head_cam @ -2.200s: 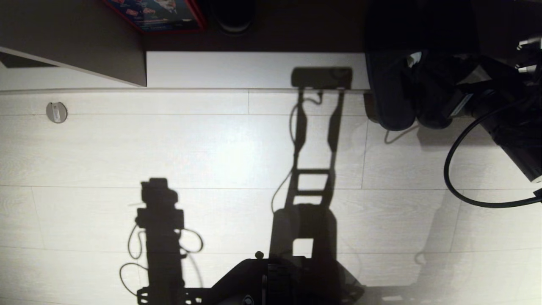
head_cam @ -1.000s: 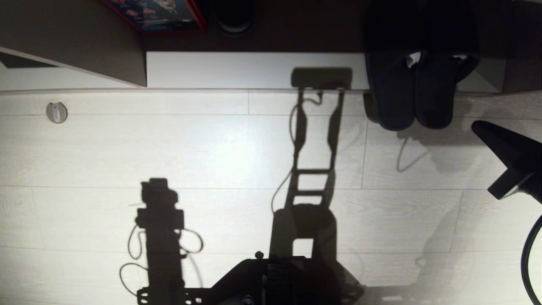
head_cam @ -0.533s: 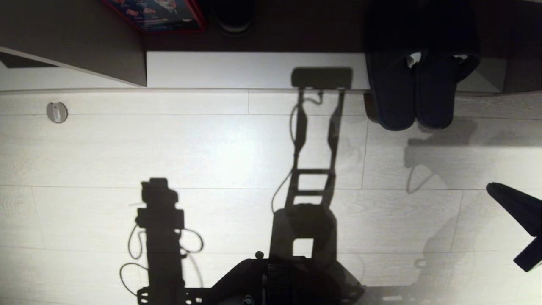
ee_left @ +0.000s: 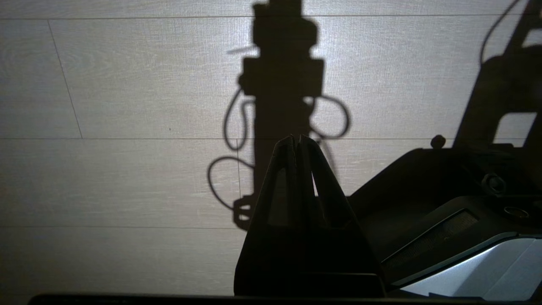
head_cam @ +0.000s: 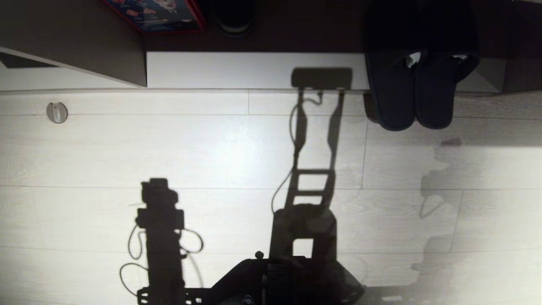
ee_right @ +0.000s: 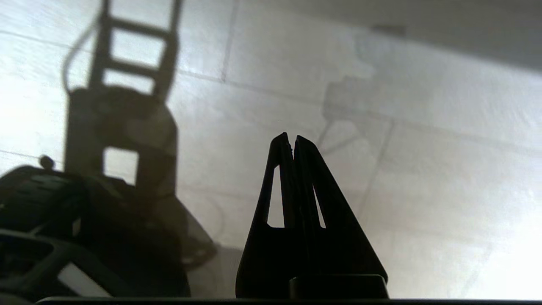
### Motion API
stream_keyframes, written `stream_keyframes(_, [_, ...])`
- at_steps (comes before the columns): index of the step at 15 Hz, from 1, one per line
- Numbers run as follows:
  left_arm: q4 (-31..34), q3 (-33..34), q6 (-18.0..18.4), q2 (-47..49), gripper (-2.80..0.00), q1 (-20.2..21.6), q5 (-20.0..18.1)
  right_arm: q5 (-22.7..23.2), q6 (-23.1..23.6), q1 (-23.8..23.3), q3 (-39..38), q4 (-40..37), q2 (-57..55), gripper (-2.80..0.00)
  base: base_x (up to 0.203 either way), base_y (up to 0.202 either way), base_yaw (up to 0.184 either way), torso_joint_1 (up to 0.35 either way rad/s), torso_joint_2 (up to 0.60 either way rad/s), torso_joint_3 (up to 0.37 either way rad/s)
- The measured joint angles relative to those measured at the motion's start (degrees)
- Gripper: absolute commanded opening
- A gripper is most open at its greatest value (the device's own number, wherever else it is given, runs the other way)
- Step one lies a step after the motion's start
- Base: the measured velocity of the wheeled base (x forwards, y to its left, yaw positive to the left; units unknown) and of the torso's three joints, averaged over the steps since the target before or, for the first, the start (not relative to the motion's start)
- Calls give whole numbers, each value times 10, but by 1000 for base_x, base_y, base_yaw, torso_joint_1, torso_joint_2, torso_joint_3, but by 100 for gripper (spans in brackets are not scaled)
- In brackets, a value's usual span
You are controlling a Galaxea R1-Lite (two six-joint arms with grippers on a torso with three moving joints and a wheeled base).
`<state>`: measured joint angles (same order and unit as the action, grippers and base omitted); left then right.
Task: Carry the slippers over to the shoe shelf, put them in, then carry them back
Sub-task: Pick up the slippers in the shoe cabinet
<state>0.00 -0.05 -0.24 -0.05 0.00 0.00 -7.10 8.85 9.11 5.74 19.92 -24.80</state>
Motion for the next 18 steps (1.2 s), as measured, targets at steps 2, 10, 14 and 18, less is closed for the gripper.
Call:
stream_keyframes(2, [-1,0,0,0,-280,0,0,-2,-8,-27,-16,-39,45,-280,0,0,0,0,0,0])
stream_keyframes(10, [0,0,0,0,-280,0,0,40,-10,-80,-57,-129,156,-280,0,0,0,0,0,0])
stream_keyframes(14, [0,0,0,0,-280,0,0,79,-24,-81,-57,-168,195,-280,0,0,0,0,0,0])
stream_keyframes(18, [0,0,0,0,-280,0,0,78,-42,-82,-57,-192,226,-280,0,0,0,0,0,0])
